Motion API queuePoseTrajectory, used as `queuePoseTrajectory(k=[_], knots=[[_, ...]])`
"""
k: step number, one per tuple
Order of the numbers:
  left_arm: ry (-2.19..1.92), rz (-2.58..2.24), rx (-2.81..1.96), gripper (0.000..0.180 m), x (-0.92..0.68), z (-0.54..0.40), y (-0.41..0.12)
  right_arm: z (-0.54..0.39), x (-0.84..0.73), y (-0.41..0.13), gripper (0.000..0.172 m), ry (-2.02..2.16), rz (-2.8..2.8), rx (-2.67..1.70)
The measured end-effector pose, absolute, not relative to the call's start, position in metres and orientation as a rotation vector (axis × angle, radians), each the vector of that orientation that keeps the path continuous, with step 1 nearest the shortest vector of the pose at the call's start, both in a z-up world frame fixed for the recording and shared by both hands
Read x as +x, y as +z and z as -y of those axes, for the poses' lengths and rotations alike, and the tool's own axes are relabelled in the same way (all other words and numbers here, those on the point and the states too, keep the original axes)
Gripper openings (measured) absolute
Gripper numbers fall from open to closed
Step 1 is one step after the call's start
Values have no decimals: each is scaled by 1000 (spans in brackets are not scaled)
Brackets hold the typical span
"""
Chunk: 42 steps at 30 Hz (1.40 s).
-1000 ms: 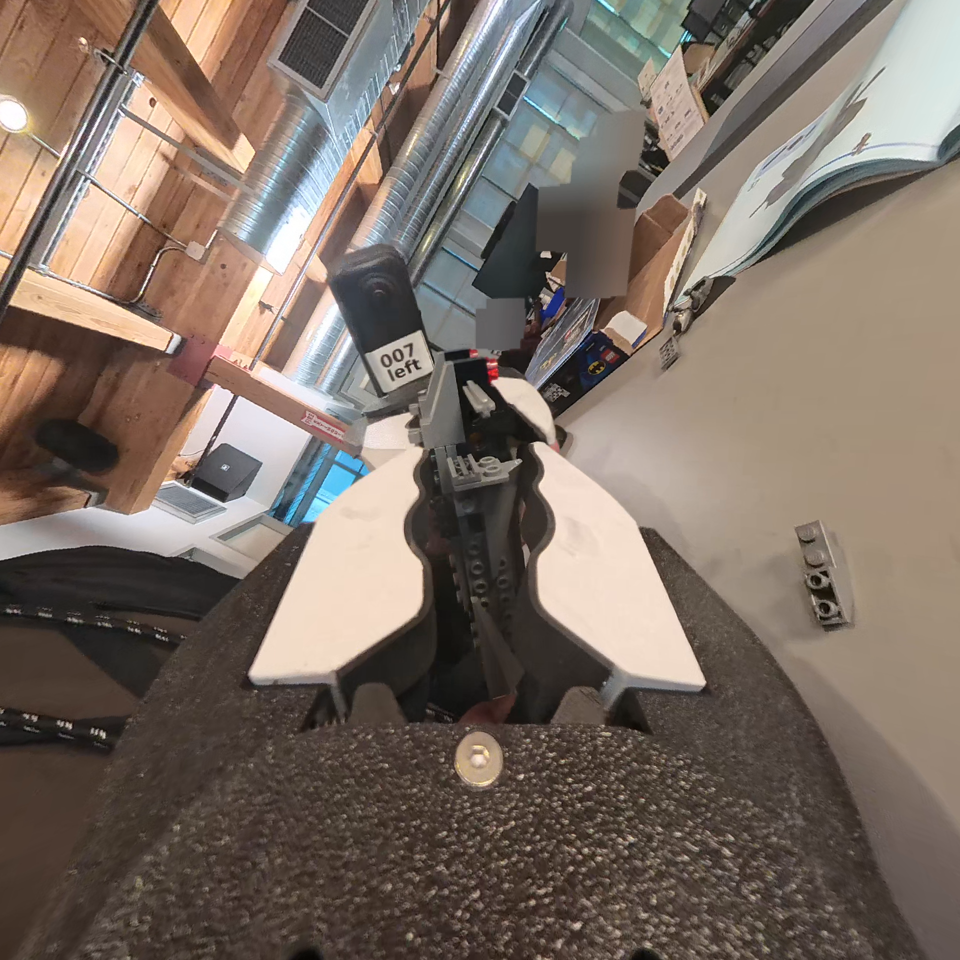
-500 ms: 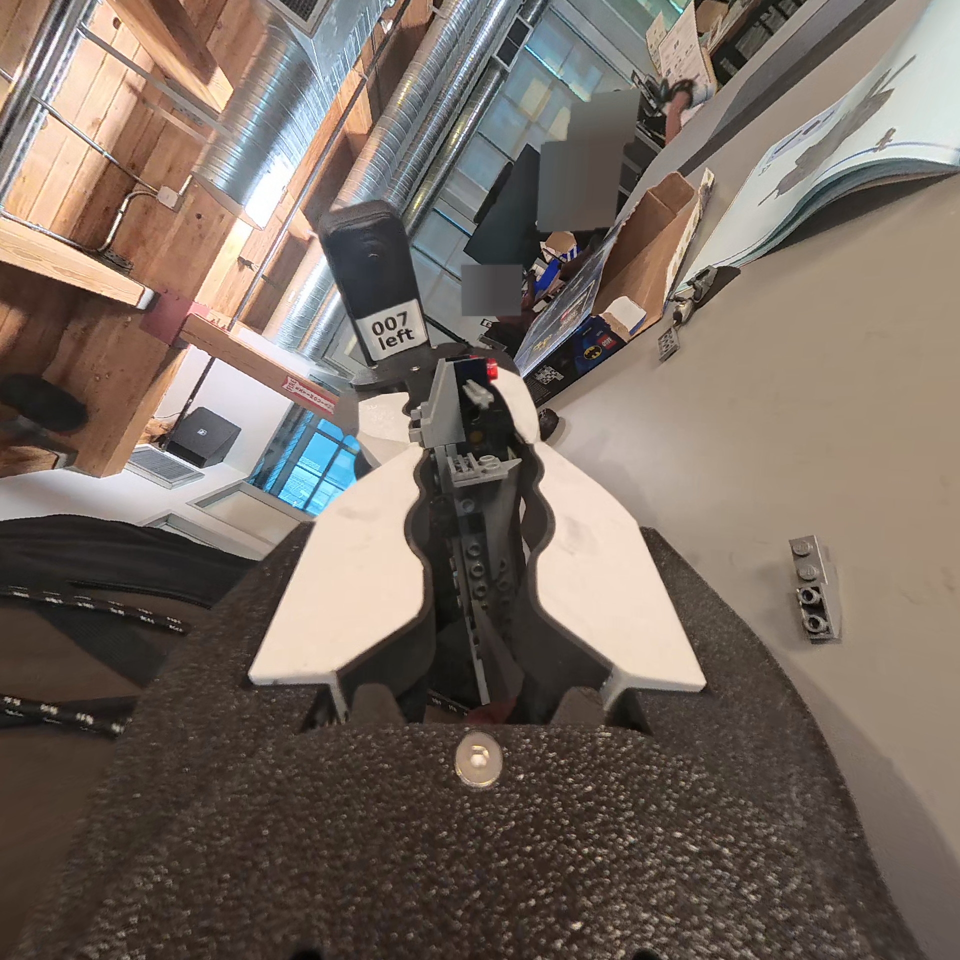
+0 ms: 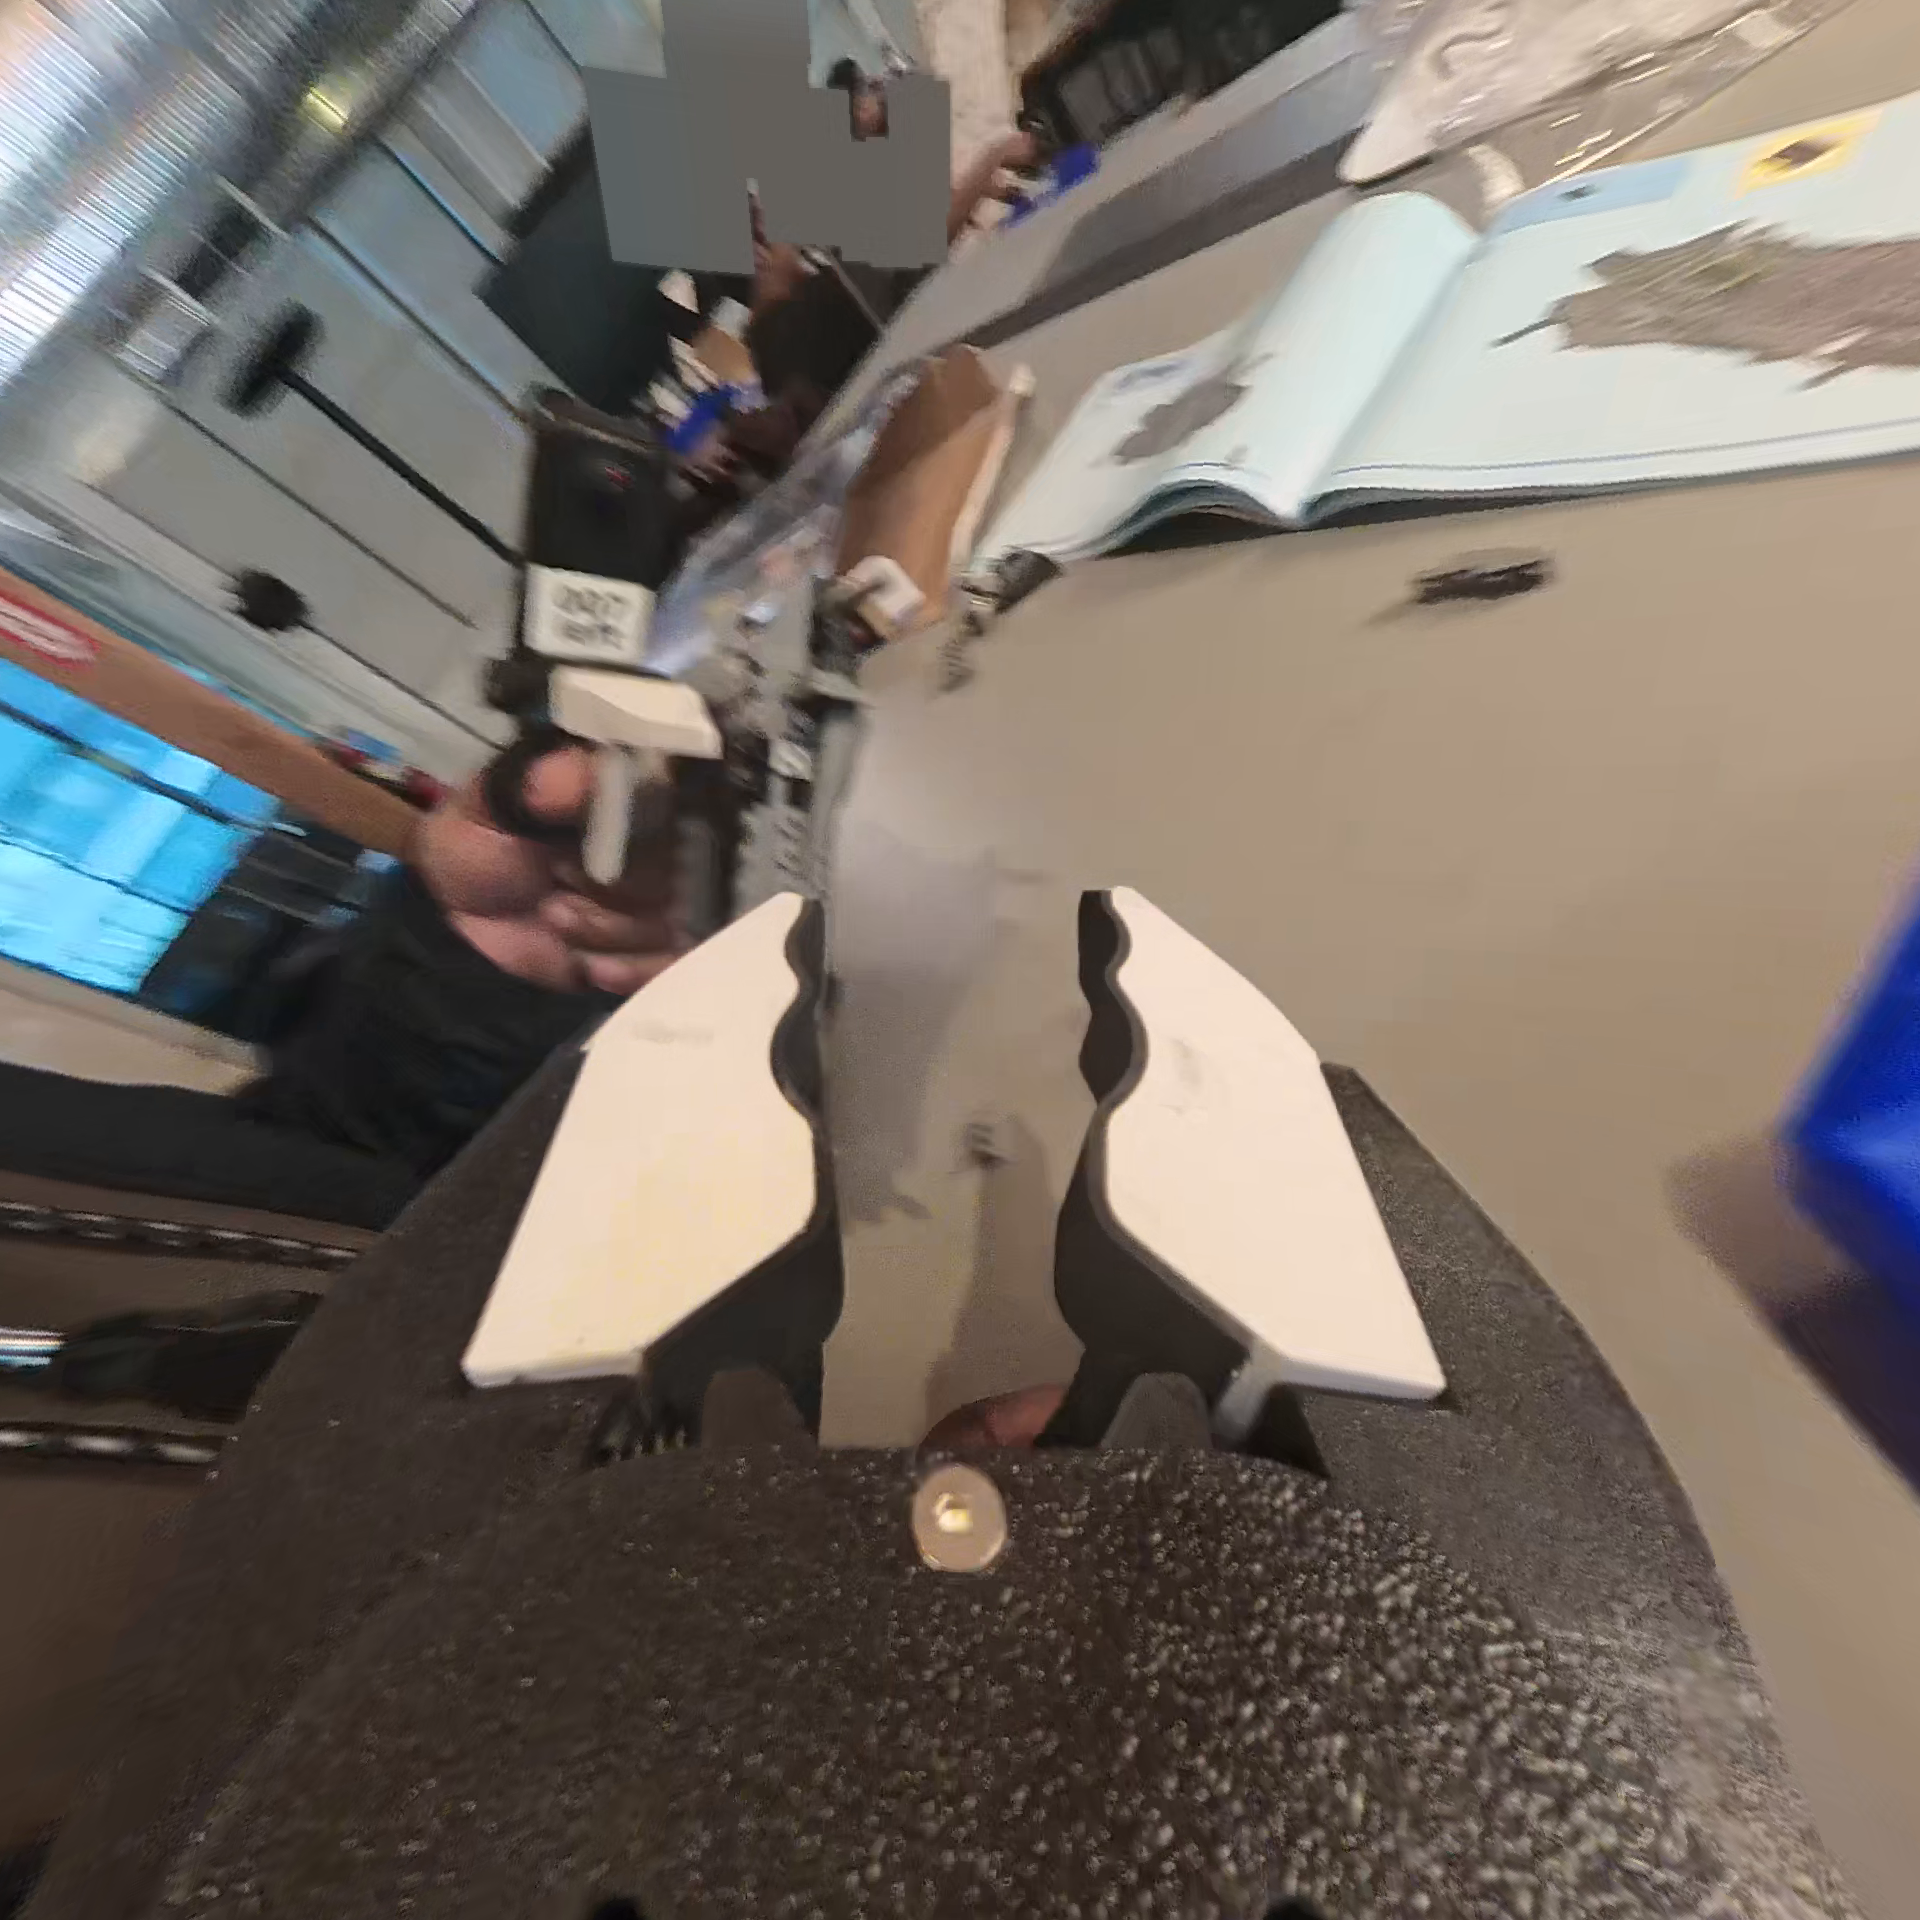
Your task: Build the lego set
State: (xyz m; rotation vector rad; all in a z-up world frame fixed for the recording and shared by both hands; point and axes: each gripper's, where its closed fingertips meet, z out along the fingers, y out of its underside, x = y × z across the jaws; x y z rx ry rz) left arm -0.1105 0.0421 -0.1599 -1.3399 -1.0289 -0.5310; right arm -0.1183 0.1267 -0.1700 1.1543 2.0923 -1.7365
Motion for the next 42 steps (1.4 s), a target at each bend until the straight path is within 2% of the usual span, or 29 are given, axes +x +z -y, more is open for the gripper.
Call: queuePoseTrajectory(k=[4, 8, 16, 18, 21, 27, 33, 37, 42], knots=[[-540, 1055, -1313, 32, -131, -26, -160, -156, -132, -199, 38, -1512, -2555, 1163], [-585, 1075, -1326, 32, -141, -24, -167, -138, -118, -223, 31, -1279, -2824, 974], [-683, 1069, -1403, 32, -129, -38, -184, -109, -121, -251, 26, -1002, -3029, 862], [-701, 1064, -1416, 31, -127, -39, -186, -110, -125, -257, 20, -920, -3089, 839], [-722, 1066, -1428, 31, -123, -39, -190, -105, -126, -257, 8, -898, -3099, 766], [-779, 1082, -1450, 31, -112, -42, -199, -101, -133, -231, 8, -1063, -3095, 584], [-853, 1081, -1523, 31, -99, -53, -207, -80, -120, -168, 8, -1362, -3183, -54], [-889, 1055, -1574, 31, -90, -64, -207, -76, -109, -170, 8, -1152, -3360, -593], [-914, 1024, -1612, 31, -79, -77, -207, -79, -98, -182, 8, -886, -3367, -1008]])
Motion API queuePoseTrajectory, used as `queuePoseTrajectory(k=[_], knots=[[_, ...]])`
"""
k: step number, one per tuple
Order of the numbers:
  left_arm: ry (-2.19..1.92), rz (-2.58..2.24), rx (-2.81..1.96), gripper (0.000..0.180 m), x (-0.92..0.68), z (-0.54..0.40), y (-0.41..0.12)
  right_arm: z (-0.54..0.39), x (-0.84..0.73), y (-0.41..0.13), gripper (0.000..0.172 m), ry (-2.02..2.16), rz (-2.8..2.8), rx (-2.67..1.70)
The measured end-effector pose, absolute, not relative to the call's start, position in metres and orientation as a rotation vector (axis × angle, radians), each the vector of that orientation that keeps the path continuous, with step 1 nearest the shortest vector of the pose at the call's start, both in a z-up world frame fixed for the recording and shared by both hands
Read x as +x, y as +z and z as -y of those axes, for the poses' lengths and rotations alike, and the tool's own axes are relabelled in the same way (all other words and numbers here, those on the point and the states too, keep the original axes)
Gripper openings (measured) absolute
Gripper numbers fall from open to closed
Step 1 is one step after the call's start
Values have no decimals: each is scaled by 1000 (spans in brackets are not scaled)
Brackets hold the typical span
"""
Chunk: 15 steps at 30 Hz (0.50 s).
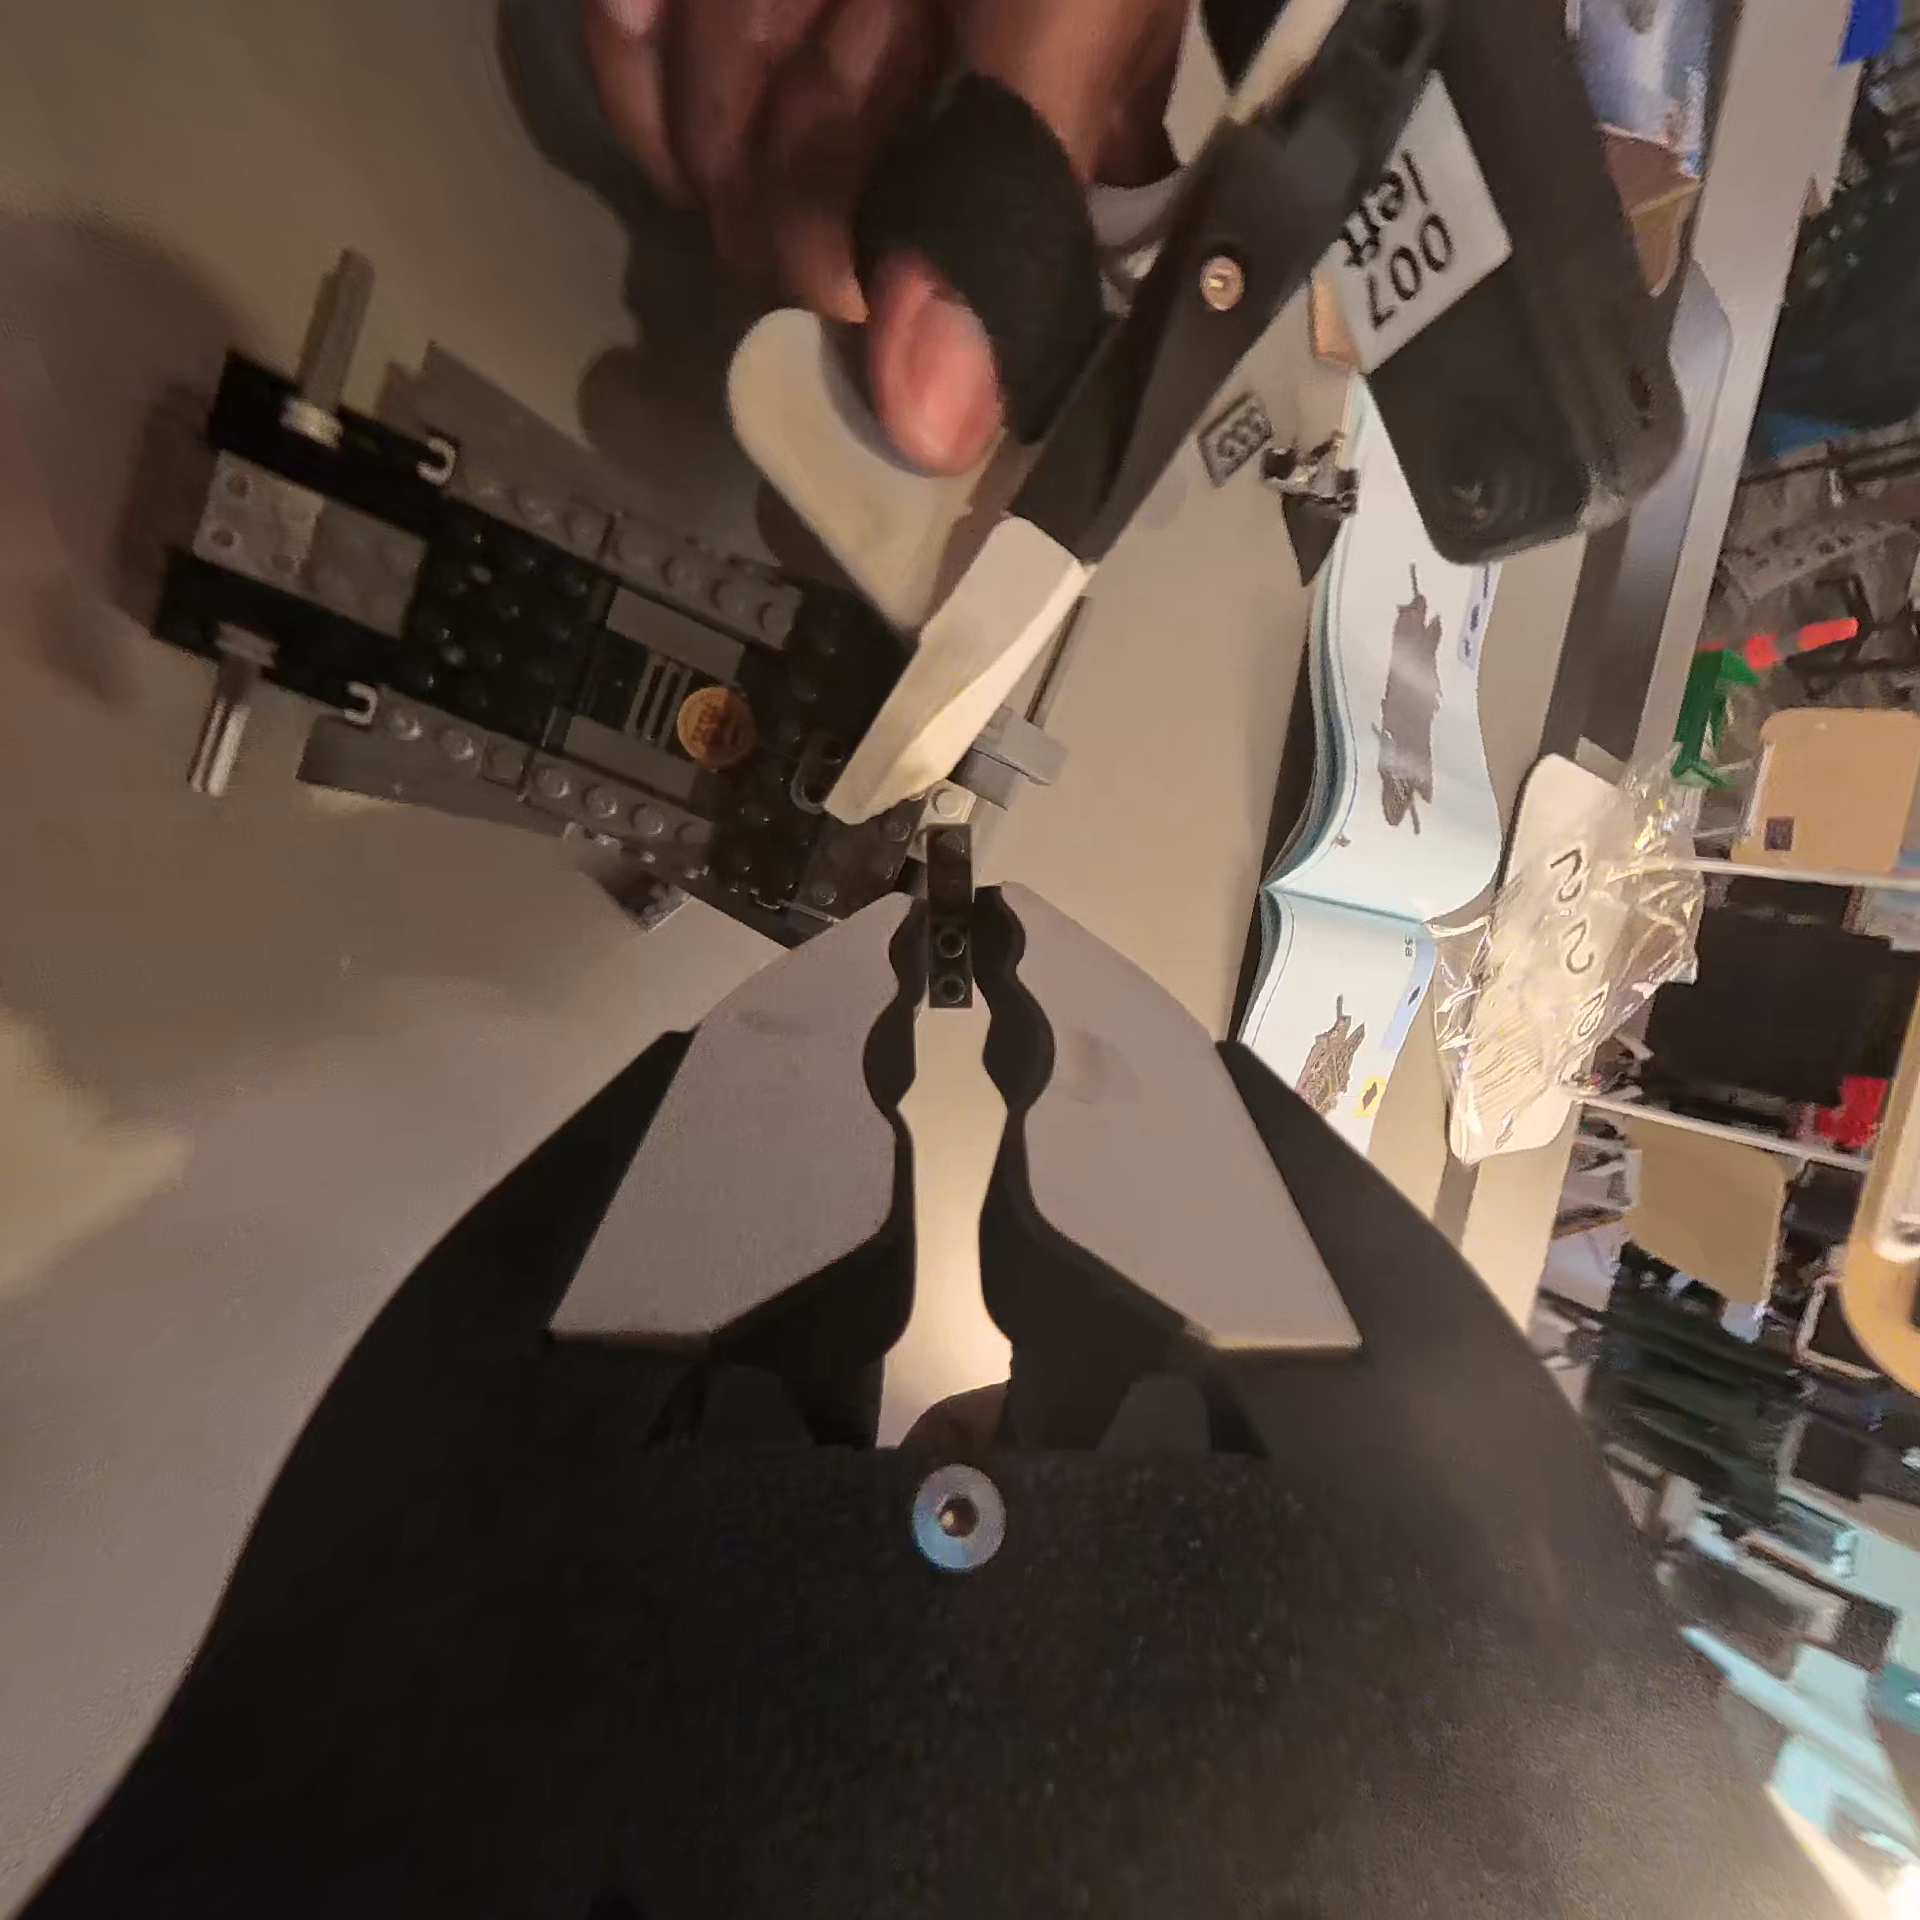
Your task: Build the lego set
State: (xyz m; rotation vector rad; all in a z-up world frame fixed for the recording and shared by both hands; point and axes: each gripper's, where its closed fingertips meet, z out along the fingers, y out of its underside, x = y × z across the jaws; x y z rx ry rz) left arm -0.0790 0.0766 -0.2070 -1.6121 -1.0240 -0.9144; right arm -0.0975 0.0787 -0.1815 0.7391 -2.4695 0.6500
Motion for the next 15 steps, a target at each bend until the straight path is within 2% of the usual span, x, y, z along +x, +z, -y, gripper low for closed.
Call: queuePoseTrajectory(k=[15], knots=[[-983, 941, -1674, 33, -47, -96, -216, -92, -67, -196, 8, 433, 2409, 1176]])
